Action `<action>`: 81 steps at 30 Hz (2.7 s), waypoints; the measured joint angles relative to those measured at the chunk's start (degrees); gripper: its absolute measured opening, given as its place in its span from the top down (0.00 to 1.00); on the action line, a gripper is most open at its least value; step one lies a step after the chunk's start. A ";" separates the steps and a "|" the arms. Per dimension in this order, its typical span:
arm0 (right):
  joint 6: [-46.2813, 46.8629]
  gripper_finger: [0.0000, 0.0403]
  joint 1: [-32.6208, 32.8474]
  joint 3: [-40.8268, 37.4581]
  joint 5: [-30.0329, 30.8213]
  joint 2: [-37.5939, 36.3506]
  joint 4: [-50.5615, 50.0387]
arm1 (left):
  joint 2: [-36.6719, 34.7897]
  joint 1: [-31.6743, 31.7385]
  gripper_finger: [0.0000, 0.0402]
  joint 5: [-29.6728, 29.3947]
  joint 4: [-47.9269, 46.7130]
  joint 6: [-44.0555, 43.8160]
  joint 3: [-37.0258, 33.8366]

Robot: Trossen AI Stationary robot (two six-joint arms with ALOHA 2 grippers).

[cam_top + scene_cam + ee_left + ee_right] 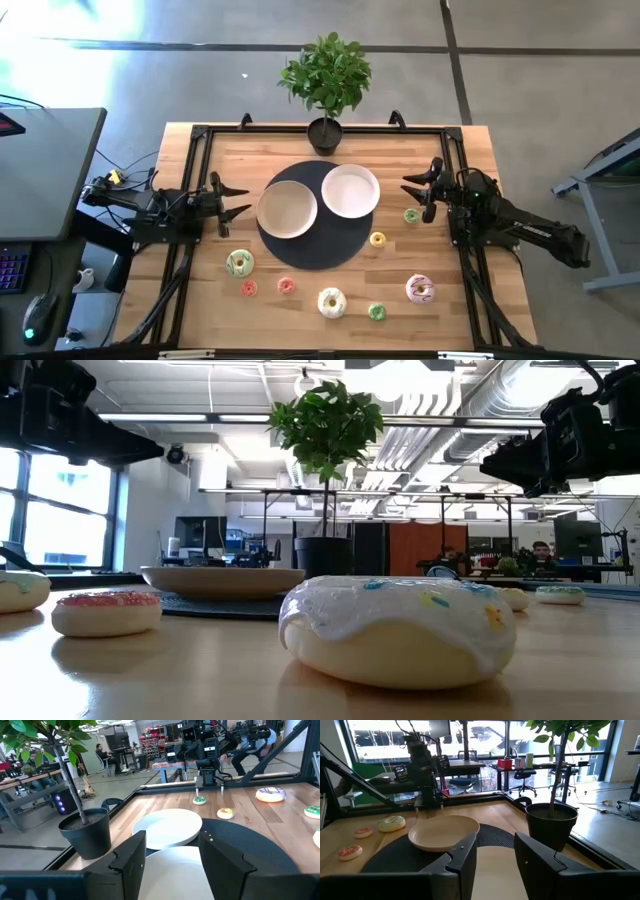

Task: Pick & Place donuts

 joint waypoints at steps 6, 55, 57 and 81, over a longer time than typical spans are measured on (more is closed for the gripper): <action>0.00 0.68 -0.01 -0.02 0.00 -0.02 0.00 | 0.02 0.01 0.55 0.01 0.00 0.01 0.00; 0.00 0.68 0.00 -0.01 -0.01 0.00 0.00 | 0.02 -0.01 0.55 0.01 0.02 0.00 0.02; -0.01 0.68 -0.01 -0.02 -0.02 -0.01 0.00 | 0.02 0.01 0.55 0.00 0.00 0.02 0.00; -0.02 0.68 0.00 -0.01 0.00 -0.01 0.00 | 0.01 -0.01 0.55 4.46 -1.62 -2.08 0.26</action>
